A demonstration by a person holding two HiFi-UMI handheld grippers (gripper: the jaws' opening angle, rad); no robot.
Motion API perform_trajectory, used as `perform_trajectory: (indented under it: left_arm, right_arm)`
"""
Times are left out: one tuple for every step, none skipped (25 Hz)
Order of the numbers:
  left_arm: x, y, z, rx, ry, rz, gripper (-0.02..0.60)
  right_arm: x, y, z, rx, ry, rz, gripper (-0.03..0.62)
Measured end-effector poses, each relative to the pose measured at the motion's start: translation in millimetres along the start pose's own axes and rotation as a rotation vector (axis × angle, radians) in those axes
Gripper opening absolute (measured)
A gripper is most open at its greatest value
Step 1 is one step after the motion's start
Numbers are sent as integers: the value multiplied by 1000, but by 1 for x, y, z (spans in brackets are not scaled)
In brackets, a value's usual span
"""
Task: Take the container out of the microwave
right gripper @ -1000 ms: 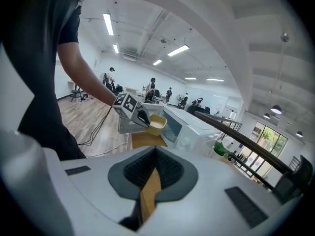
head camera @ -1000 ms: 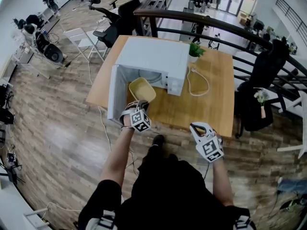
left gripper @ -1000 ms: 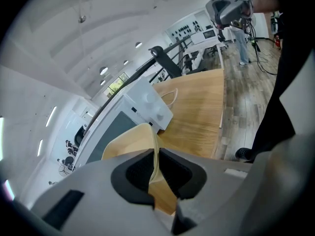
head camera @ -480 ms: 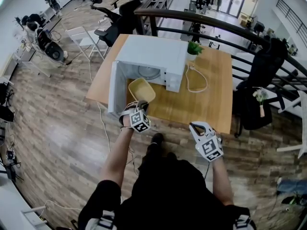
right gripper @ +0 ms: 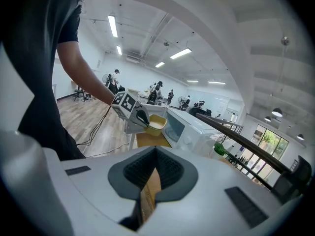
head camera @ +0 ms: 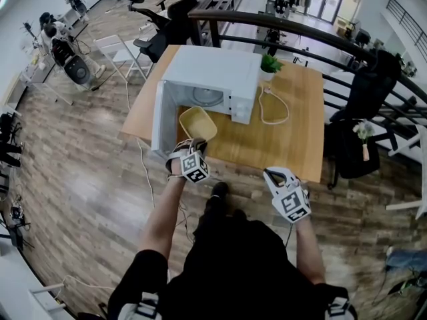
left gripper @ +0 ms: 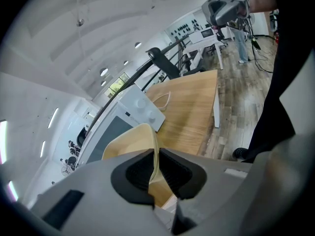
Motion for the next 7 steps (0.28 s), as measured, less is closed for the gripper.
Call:
perform_trajectory:
  left_arm:
    - [0,-1,1,-1,1,-1,34]
    - [0,-2,1,-3,2,-1,34]
    - [0,-4,0,-5,3,-1,34]
    - [0,-5,0,-6,2,-1,34]
    - [0,-7,0,-7,2,-2,34]
    - [0,-8,-1,-6,1,-3,34]
    - [0,-9,-1,-6,1,-3,34]
  right_arm:
    - [0,0,0,1,-5,3,-3]
    - [-1,1,0,1,-10,5,-3]
    - [-2,1,-1,2,-13,6,-3]
    - [-3,2,-2,3,-14,6,-3]
    - [-4,3,-3,4,-14,6,-3]
    - [-6,3,-4,6,-14,6,-3]
    - [-8,4,-5,7,-13,5,-3]
Point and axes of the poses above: the fingertips, and each gripper's own axes: z backward along the fingers, y to its left, x out of its top, the point moved 4 cm from there along z, backward along the fingers, and after that the axes turned 13 degrees about y, right-handed, at the moved point
